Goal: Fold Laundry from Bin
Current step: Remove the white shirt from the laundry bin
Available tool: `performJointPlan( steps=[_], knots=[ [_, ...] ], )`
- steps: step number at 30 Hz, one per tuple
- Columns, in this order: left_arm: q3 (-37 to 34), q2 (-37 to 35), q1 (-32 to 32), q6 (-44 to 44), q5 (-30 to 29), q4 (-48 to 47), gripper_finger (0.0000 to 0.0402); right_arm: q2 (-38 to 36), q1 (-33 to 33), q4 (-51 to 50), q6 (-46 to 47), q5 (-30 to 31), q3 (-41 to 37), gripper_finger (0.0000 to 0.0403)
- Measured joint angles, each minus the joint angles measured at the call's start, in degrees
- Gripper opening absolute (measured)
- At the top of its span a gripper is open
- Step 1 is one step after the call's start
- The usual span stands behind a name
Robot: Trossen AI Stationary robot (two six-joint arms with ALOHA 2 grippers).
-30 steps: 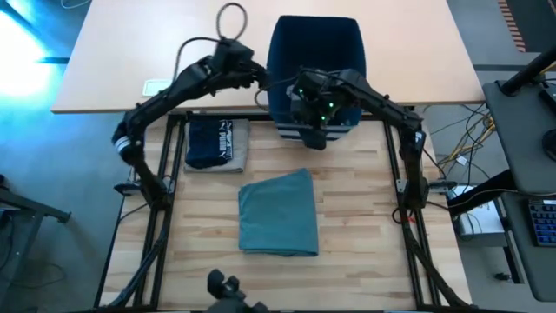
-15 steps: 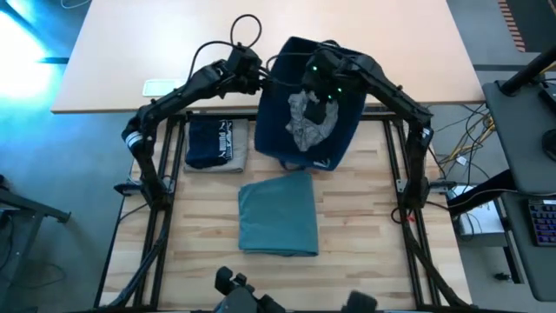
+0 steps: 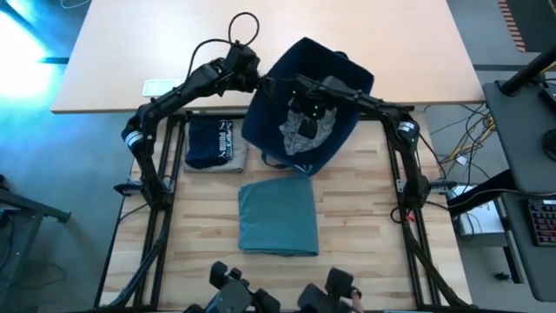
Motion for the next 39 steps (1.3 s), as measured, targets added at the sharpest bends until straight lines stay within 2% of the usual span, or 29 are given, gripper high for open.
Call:
performJointPlan(
  steps=[2,5,8,11,12,16,21,28,32,34,36,39],
  knots=[
    [0.0,0.1,0.2,0.1,-0.5,-0.1,0.0228,0.0,-0.8,4.4,1.5,-0.2,-3.7,0.0242],
    [-0.1,0.2,0.2,0.5,-0.6,-0.5,0.0222,-0.2,-1.5,8.9,2.8,-0.6,-7.6,0.0204],
    [-0.1,0.2,0.2,0.7,-0.7,-0.3,0.0214,-0.3,-1.6,12.2,3.1,0.9,-9.2,0.0134],
    [-0.3,0.2,0.3,1.0,-1.2,-0.2,0.0208,-0.6,-1.6,12.5,2.6,2.0,-8.7,0.0039],
    [-0.3,0.2,0.3,1.1,-1.2,-0.3,0.0208,-0.8,-1.5,12.2,2.3,2.9,-7.9,0.0026],
    [-0.3,-0.2,0.4,1.1,-1.1,-0.1,0.0208,-4.3,-1.4,10.7,1.2,6.6,-2.3,0.0011],
    [-0.3,-0.5,0.6,1.2,-1.2,0.0,0.0208,-11.3,-1.1,7.0,0.7,6.1,5.5,0.001],
    [0.1,-0.5,0.7,2.6,-1.3,0.2,0.0208,-21.4,1.9,4.4,3.2,3.4,8.9,0.0009],
    [0.2,-0.2,0.7,3.1,-1.3,0.3,0.0204,-27.8,6.0,4.6,3.5,1.2,8.9,0.0009],
    [0.2,0.1,0.7,3.1,-1.3,0.3,0.0188,-30.9,9.0,4.6,3.0,-3.0,9.0,0.0009],
    [0.2,0.2,0.6,3.1,-1.3,0.5,0.0155,-34.3,12.4,5.9,3.1,-7.7,9.0,0.0009],
    [0.3,0.3,0.7,2.8,-1.3,1.7,0.0071,-39.0,17.9,8.2,4.7,-12.2,9.1,0.0009]
  ],
)
